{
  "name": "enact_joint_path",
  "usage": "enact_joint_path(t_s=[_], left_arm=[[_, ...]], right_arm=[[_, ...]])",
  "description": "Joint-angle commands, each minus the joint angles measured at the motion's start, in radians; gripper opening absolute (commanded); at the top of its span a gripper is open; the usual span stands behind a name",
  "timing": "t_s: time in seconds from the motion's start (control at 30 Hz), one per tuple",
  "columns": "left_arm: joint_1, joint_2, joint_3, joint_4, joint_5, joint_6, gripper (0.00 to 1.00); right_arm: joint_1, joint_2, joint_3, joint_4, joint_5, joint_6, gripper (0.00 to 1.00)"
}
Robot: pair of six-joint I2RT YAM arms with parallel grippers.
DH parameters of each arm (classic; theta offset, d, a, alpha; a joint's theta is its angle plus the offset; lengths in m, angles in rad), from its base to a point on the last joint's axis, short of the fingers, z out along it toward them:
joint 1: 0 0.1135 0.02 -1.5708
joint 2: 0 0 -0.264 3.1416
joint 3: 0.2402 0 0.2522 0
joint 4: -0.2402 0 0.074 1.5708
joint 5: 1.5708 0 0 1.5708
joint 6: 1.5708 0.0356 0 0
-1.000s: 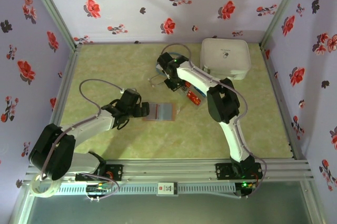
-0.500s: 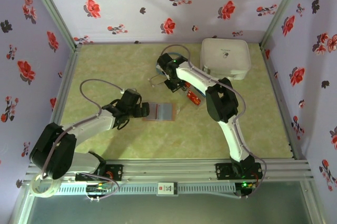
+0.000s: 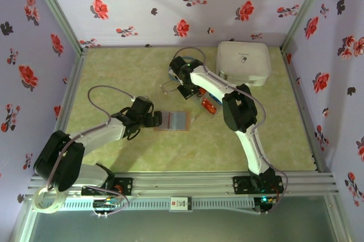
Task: Put the credit cards into the card holder
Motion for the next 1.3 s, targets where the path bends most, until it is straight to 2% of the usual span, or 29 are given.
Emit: enact_joint_path(t_s=[0.0, 0.47, 0.6, 0.77, 0.97, 1.1, 1.27], left_arm=[[0.008, 0.01, 0.018, 0.014, 0.005, 0.014, 1.0], [0.008, 0.005, 0.033, -0.007, 0.001, 0.031, 1.0], [0.008, -0.009, 0.036, -0.025, -0.01, 0.044, 1.0], [0.01, -0.005, 0.051, -0.056, -0.012, 0.075, 1.0], [0.008, 0.019, 0.065, -0.08, -0.016, 0.105, 1.0], [0.007, 0.054, 0.075, -0.086, -0.021, 0.115, 1.0], [-0.002, 0.093, 0.092, -0.09, -0.045, 0.125, 1.0]], right_arm=[[0.004, -0.016, 0.037, -0.032, 0.013, -0.013, 0.0], [0.029, -0.216, 0.01, -0.017, -0.026, 0.033, 0.0], [0.031, -0.328, -0.095, 0.077, -0.119, 0.103, 0.0], [0.026, -0.512, -0.381, 0.35, -0.317, 0.289, 0.0], [0.011, -0.683, -0.8, 0.835, -0.507, 0.612, 0.0], [0.01, -0.72, -1.009, 1.112, -0.546, 0.785, 0.0], [0.011, -0.716, -1.17, 1.341, -0.55, 0.893, 0.0]])
